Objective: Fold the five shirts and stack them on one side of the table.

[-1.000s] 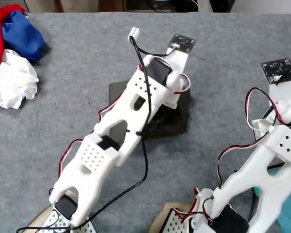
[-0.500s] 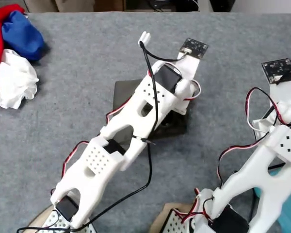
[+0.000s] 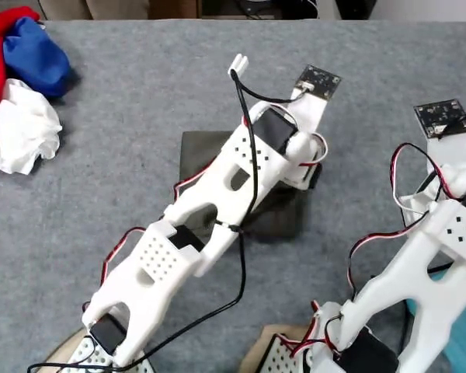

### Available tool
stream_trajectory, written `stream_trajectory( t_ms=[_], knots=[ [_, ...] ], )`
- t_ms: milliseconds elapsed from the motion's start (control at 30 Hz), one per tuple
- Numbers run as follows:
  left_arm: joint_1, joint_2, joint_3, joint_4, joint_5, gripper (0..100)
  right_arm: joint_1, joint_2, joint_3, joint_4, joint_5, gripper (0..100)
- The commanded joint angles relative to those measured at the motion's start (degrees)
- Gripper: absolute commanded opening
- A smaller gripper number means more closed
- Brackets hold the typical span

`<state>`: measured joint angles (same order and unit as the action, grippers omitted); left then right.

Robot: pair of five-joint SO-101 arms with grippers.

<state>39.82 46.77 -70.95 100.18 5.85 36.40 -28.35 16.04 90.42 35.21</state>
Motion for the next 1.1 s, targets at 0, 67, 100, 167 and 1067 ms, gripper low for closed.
stream_trajectory(
  t_ms=[0, 67, 100, 167, 1067],
  knots=[
    [-4.57, -1.36, -4.57, -0.35, 2.46, 30, 0.75, -1.98, -0.04, -0.44, 0.44, 3.1],
    [-8.35, -1.36, -6.07, 0.00, 2.73, 29, 0.31, -1.98, -0.13, 0.62, 0.44, 3.1],
    [-10.29, -1.36, -6.86, 0.18, 2.37, 27, -0.40, -1.98, -0.13, 1.14, 0.44, 3.1],
    [-14.24, -1.27, -7.38, 0.18, 2.37, 21, -2.59, -1.98, -0.13, 2.11, 0.35, 3.1],
    [-47.74, -9.36, 23.12, 0.62, -9.41, 2, -50.07, 20.18, -4.18, -23.91, -21.27, 3.0]
  ],
)
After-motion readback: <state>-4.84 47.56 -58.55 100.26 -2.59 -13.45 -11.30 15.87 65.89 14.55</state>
